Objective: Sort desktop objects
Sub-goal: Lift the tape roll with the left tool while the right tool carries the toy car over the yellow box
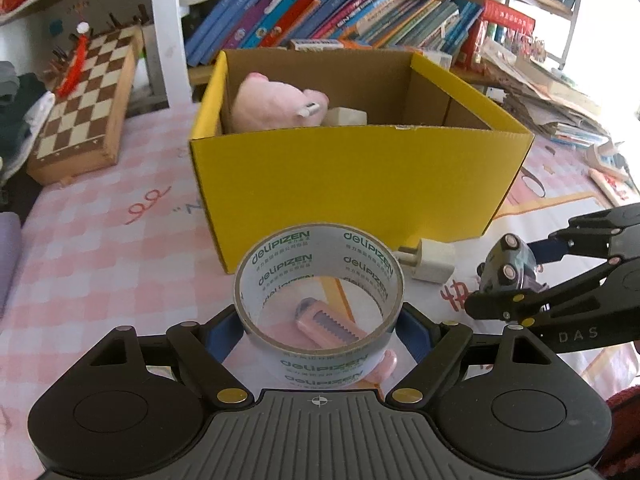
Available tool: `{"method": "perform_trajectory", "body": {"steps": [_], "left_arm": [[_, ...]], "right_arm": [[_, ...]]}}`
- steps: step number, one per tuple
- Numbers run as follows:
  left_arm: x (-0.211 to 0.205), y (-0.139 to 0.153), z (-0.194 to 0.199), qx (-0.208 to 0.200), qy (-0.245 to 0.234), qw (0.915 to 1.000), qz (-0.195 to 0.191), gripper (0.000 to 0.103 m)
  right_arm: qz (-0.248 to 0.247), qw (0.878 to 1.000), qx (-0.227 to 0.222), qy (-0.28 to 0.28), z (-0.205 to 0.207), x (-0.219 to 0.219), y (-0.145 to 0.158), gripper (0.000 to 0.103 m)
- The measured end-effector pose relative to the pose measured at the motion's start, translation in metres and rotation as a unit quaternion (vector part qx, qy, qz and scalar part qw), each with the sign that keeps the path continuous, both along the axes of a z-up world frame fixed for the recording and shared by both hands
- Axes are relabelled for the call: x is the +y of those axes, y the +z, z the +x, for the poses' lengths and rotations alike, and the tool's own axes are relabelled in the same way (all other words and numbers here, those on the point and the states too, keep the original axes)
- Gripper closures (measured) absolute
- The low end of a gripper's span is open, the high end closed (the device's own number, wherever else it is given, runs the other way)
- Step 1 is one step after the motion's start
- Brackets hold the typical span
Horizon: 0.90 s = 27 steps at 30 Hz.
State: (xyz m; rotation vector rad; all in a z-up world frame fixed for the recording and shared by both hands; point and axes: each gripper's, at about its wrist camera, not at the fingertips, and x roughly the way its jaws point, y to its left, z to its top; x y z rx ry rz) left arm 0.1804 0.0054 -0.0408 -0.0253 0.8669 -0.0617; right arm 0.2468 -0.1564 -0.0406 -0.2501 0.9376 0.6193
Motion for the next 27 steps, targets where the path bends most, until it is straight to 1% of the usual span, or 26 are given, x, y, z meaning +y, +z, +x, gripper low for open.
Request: {"method": "perform_trajectory", "body": {"steps": [9, 20, 27], "left_arm": [[0.005, 0.013, -0.022, -0.026, -0.005, 0.9996, 0.004, 0.020], [0.000, 0.023, -0.039, -0.045, -0.033, 0.9984, 0.011, 0.020], [-0.007, 0.030, -0.050, -0.058, -0.058, 0.9964, 0.021, 0.020]], "right_arm": [[0.004, 1.000, -0.014, -0.007, -0.021, 0.001, 0.010, 0.042], [0.007, 0.999, -0.025, -0.022, -0.044, -0.001, 0.018, 0.042], [0.011, 0.999, -0.029, -0.038, -0.058, -0.006, 0.022, 0.042]]}}
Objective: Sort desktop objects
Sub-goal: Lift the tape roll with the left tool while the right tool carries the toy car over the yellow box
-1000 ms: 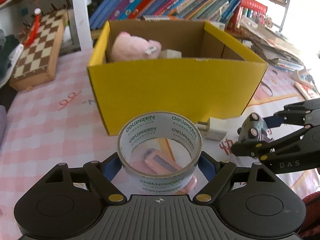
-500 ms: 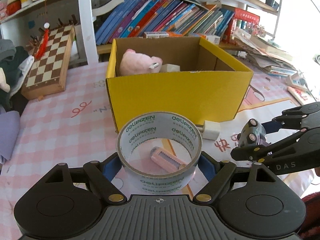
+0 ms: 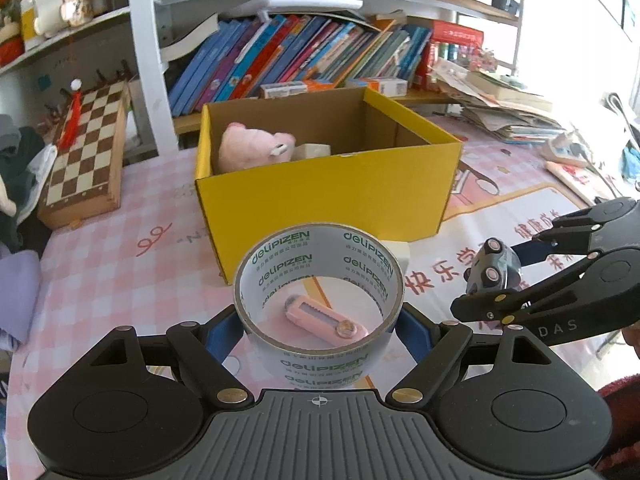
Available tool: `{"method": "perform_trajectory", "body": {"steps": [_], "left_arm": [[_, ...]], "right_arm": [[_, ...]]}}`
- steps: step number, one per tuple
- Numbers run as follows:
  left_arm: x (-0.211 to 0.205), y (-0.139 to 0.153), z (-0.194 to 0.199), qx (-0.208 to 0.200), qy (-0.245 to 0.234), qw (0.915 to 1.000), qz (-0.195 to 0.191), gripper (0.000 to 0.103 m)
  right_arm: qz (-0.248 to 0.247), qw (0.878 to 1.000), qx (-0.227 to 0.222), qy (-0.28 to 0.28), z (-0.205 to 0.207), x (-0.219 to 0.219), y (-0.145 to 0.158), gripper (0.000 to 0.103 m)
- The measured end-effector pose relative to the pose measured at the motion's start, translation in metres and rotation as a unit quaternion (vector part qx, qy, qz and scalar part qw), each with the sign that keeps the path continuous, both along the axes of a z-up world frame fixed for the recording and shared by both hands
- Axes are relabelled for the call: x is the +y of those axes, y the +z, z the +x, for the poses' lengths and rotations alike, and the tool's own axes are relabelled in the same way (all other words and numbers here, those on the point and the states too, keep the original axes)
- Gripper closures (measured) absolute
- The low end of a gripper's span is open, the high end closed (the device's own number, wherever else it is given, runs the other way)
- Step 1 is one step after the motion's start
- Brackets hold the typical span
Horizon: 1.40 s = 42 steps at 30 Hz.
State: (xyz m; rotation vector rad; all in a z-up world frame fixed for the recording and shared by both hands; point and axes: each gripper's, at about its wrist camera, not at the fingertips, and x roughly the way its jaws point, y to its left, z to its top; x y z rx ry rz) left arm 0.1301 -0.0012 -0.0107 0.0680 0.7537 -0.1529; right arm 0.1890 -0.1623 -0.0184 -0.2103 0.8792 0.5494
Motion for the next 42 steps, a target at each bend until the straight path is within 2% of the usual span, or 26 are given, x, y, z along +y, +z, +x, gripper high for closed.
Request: {"method": "perform_trajectory", "body": {"steps": [10, 18, 35, 42], "left_arm": [[0.000, 0.009, -0.011, -0.009, -0.019, 0.9998, 0.003, 0.020], [-0.003, 0.025, -0.008, -0.033, -0.033, 0.9989, 0.007, 0.020], [-0.009, 0.061, 0.043, -0.100, -0.038, 0.9938, 0.028, 0.020], [-0.018, 0.066, 0.066, -0.108, -0.039, 0.9924, 0.045, 0.019]], "right_arm": [[0.004, 1.000, -0.004, -0.021, -0.016, -0.008, 0.008, 0.042], [0.016, 0.999, -0.022, -0.033, -0.014, -0.013, 0.025, 0.042], [0.030, 0.994, -0.101, -0.006, 0.038, -0.021, 0.080, 0.042], [0.028, 0.991, -0.127, 0.025, 0.068, -0.019, 0.097, 0.042]]}}
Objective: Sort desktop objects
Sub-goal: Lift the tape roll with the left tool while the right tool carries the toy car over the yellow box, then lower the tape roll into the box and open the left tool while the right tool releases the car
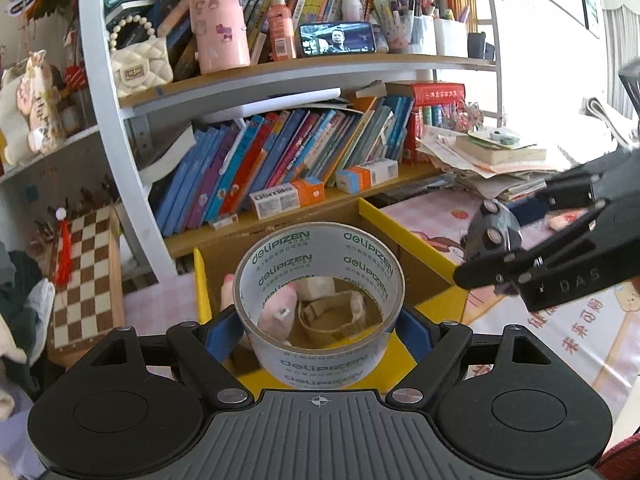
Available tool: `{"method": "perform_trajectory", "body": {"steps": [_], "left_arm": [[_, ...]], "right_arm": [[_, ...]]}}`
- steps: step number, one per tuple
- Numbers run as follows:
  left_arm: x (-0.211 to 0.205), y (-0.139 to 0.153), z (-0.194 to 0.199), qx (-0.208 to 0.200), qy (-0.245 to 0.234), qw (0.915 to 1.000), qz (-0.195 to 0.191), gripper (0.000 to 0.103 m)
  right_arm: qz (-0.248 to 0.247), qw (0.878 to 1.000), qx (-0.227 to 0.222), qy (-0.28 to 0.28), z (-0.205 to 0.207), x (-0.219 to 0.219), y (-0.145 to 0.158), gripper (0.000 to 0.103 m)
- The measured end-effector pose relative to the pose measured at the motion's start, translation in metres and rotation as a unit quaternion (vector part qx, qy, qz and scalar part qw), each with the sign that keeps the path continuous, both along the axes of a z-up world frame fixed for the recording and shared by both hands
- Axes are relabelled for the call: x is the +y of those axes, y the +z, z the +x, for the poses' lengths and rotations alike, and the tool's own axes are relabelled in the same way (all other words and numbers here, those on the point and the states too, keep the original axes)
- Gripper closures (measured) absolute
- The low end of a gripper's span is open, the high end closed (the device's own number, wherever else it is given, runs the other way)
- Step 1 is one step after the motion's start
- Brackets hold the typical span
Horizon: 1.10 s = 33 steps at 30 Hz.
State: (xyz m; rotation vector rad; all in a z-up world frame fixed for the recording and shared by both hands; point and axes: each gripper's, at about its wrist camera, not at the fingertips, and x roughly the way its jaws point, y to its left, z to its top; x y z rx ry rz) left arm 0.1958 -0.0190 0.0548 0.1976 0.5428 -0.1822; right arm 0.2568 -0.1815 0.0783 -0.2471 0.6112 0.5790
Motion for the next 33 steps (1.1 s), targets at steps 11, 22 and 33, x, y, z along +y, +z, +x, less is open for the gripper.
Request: {"method": "perform_trajectory", "body": {"steps": [11, 22, 33], "left_arm": [[-0.010, 0.004, 0.038, 0.003, 0.007, 0.9995, 0.030, 0.019], [-0.020, -0.009, 0.083, 0.040, 0.009, 0.9984, 0.040, 0.019], [-0.026, -0.028, 0.112, 0.084, 0.003, 0.9955, 0.042, 0.019]], "right_arm": [[-0.020, 0.998, -0.049, 0.044, 0.057, 0.017, 0.018, 0.042], [-0.055, 0.992, -0.060, 0.092, 0.112, 0.052, 0.012, 0.042], [-0.115, 0.983, -0.053, 0.133, 0.150, 0.078, -0.015, 0.042]]}}
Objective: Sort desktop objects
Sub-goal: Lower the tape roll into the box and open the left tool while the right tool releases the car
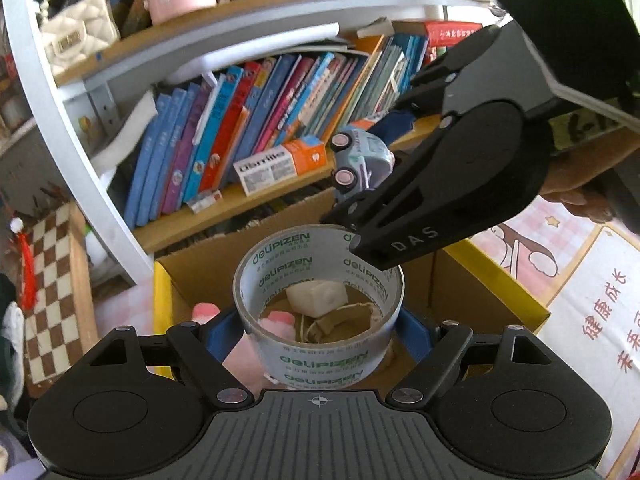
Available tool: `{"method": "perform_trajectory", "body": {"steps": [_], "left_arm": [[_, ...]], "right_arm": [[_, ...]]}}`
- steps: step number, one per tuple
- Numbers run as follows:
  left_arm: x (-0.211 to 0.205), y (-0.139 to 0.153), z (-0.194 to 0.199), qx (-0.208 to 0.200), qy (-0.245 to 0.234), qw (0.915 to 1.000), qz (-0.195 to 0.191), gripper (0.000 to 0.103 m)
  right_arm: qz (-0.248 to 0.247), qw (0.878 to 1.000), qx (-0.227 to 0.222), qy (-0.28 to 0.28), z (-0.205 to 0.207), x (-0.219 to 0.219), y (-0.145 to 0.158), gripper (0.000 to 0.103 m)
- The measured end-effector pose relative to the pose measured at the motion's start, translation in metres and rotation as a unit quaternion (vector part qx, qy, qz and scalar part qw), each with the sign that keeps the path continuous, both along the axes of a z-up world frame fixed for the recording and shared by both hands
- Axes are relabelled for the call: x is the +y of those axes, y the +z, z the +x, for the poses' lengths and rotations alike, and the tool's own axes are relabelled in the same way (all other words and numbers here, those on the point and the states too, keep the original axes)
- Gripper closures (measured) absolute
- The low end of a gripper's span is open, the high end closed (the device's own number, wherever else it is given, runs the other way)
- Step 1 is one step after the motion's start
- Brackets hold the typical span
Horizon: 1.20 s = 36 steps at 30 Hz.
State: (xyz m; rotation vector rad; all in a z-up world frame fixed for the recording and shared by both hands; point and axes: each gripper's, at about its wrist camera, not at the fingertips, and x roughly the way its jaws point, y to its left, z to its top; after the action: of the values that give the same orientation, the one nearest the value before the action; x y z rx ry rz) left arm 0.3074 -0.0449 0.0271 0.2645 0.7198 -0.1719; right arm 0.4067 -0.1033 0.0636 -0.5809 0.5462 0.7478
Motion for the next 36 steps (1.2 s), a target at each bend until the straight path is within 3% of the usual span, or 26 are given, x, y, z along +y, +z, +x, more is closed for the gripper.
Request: {"method": "perform_trajectory", "body": {"steps": [8, 16, 18, 29, 36], "left_arm": [[-0.005, -0.019, 0.017, 0.043, -0.011, 0.9990, 0.001, 0.019], [-0.008, -0.030, 0.023, 0.078, -0.034, 0.9964, -0.007, 0.019], [-0.006, -0.032, 0.026, 0.090, -0.034, 0.9951, -0.025, 0.019], [0.002, -0.035, 0.027, 0.111, -0.027, 0.9920, -0.052, 0.019], [0.006, -0.034, 0.029, 0.116, -0.022, 0.9912, -0.060, 0.018]], "right_arm": [[-0.076, 0.996, -0.003, 0.042, 0.024, 0.022, -0.026, 0.042], [-0.134, 0.988, 0.031, 0.072, 0.044, 0.030, -0.053, 0.042], [-0.148, 0.985, 0.038, 0.082, 0.045, 0.032, -0.060, 0.042], [-0.164, 0.977, 0.094, 0.096, 0.054, 0.039, -0.078, 0.042], [-0.188, 0.972, 0.097, 0.101, 0.052, 0.047, -0.082, 0.042]]}}
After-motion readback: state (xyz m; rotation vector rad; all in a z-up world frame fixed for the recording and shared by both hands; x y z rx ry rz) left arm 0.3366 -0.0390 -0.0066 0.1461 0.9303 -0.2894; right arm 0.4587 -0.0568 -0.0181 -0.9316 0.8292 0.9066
